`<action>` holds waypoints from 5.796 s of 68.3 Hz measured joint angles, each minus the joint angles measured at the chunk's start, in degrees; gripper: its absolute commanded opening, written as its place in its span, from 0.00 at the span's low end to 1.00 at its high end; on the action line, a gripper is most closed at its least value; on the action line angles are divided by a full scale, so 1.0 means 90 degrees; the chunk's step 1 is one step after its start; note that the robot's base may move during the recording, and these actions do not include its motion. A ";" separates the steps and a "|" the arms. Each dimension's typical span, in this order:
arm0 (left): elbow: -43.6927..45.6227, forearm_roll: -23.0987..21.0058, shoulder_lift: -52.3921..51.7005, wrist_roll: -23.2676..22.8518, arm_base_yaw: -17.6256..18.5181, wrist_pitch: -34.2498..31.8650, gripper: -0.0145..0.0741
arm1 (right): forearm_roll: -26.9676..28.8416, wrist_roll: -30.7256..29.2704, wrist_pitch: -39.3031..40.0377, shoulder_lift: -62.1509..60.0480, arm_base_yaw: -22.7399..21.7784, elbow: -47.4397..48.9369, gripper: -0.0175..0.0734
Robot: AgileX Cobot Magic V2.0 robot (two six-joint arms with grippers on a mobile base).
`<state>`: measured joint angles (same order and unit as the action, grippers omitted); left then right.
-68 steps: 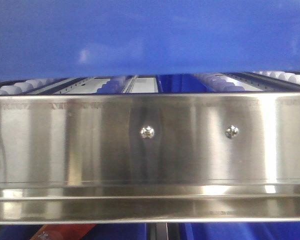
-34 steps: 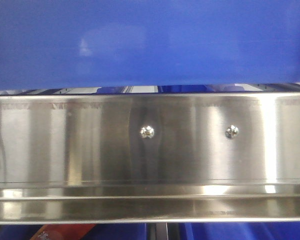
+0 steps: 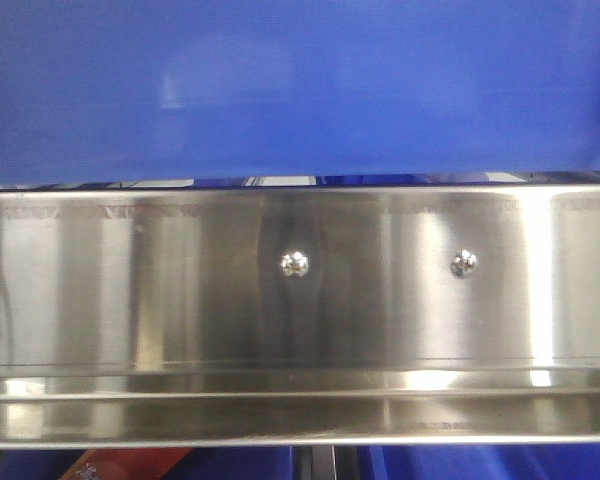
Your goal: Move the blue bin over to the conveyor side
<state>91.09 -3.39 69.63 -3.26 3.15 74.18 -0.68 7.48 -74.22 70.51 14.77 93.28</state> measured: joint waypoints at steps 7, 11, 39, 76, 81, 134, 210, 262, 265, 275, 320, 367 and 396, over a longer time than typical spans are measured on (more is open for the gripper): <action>0.0000 0.0000 0.0000 0.0000 0.0000 0.0000 0.15 | 0.0000 0.0000 0.0000 0.0000 0.0000 0.0000 0.11; 0.0000 0.0000 0.0000 0.0000 0.0000 0.0000 0.15 | 0.0000 0.0000 0.0000 0.0000 0.0000 0.0000 0.11; 0.0000 0.0011 0.0000 0.0000 0.0000 0.0000 0.15 | 0.0000 0.0000 0.0000 0.0000 0.0000 0.0000 0.11; 0.0000 0.0062 0.0000 -0.0013 0.0000 -0.0038 0.15 | 0.0000 0.0000 0.0379 0.0000 0.0000 0.0000 0.11; 0.0000 0.0076 0.0000 -0.0013 0.0000 -0.0062 0.15 | 0.0000 0.0000 0.0476 0.0000 0.0000 0.0000 0.11; 0.0000 0.0101 0.0000 -0.0049 0.0000 -0.0076 0.15 | -0.0053 0.0000 0.1315 -0.0045 0.0000 -0.0025 0.11; 0.0000 0.0125 -0.0013 -0.0049 0.0000 -0.0051 0.15 | -0.0041 -0.0013 0.1351 -0.0045 0.0000 -0.0025 0.11; 0.0000 0.0125 -0.0013 -0.0049 0.0000 -0.0051 0.15 | -0.0041 -0.0013 0.1390 -0.0045 0.0000 -0.0029 0.11; 0.0000 0.0125 -0.0013 -0.0049 0.0000 -0.0051 0.15 | -0.0041 -0.0013 0.1390 -0.0045 0.0000 -0.0029 0.11; 0.0000 0.0125 -0.0013 -0.0049 0.0000 -0.0051 0.15 | -0.0041 -0.0013 0.1390 -0.0045 0.0000 -0.0029 0.11; 0.0000 0.0125 -0.0013 -0.0049 0.0000 -0.0051 0.15 | -0.0052 -0.0013 0.1390 -0.0045 0.0000 -0.0029 0.11; 0.0000 0.0125 -0.0013 -0.0049 0.0000 -0.0051 0.15 | -0.0052 -0.0001 0.1390 -0.0045 0.0000 -0.0029 0.11; 0.0000 0.0125 -0.0013 -0.0049 0.0000 -0.0039 0.15 | -0.0052 -0.0001 0.1390 -0.0045 0.0000 -0.0029 0.11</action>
<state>91.09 -2.27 69.51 -3.70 3.15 73.83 -1.15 7.47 -61.71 70.11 14.77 93.03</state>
